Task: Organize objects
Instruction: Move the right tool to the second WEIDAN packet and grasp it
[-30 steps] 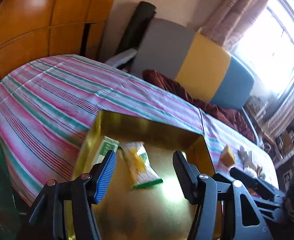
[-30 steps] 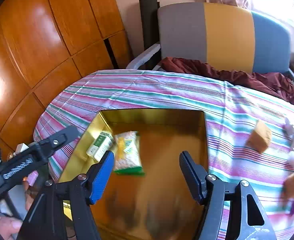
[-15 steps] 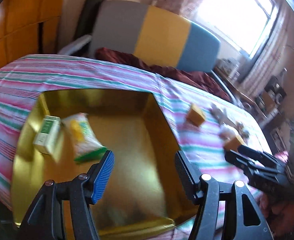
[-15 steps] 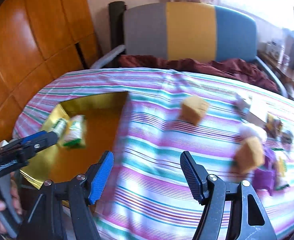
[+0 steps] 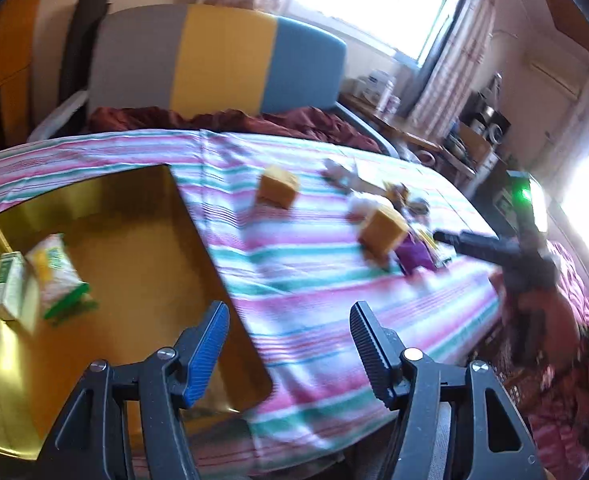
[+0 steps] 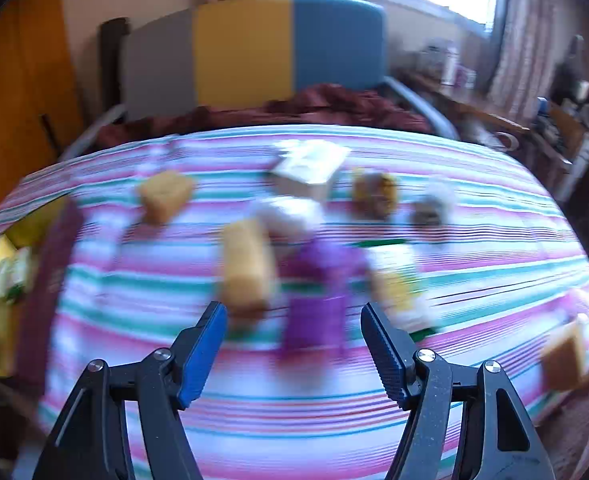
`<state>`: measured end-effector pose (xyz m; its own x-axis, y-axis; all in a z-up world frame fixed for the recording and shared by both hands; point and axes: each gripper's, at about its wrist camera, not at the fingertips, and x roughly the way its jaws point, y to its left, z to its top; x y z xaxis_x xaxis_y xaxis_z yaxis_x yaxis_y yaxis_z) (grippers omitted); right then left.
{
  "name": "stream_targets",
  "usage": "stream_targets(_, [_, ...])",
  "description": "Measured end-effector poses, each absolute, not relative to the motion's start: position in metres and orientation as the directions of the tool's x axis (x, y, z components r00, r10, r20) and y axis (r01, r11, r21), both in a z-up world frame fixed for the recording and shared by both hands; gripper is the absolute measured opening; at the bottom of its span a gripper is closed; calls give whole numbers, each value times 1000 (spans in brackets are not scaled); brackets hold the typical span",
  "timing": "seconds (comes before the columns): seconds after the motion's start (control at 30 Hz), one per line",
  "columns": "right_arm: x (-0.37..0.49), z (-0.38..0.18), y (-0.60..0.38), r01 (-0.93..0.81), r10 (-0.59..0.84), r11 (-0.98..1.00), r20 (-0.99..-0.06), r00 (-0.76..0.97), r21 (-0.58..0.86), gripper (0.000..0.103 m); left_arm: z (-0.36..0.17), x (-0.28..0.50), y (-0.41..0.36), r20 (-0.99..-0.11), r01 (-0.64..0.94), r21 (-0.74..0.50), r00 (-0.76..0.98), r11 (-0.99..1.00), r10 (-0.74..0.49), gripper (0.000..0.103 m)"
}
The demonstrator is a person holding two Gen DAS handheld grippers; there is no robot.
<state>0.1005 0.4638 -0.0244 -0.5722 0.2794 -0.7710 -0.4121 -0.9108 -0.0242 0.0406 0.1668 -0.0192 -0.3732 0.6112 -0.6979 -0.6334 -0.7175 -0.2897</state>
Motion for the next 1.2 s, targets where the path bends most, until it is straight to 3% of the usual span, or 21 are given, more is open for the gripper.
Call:
stream_targets(0.27, [97,-44,551,-517,374,-850,-803,-464,-97,70,-27,59,189,-711,-651,-319,-316,-689,628,64])
stream_targets(0.73, [79,-85,584,-441,169,-895,-859,-483,72,70,-37,67,226,-762,-683,-263,-285,-681,581,64])
stream_targets(0.83, [74,-91,569,-391,184,-920,-870,-457,11,65,-38,64,236,-768,-689,-258,-278,-677,576,64])
stream_targets(0.87, [73,-91,563,-376,208,-926,-865,-456,-25,56,-38,62,241,-773,-692,-253,-277,-677,571,64])
stream_targets(0.93, [71,-90,561,-359,190,-933,-871,-453,-17,50,-39,59,249,-776,-696,-253,-269,-672,570,64])
stream_targets(1.2, [76,-88,572,-338,112,-940,-888,-447,51,49,-50,42,291,-789,-685,-285,-229,-670,570,64])
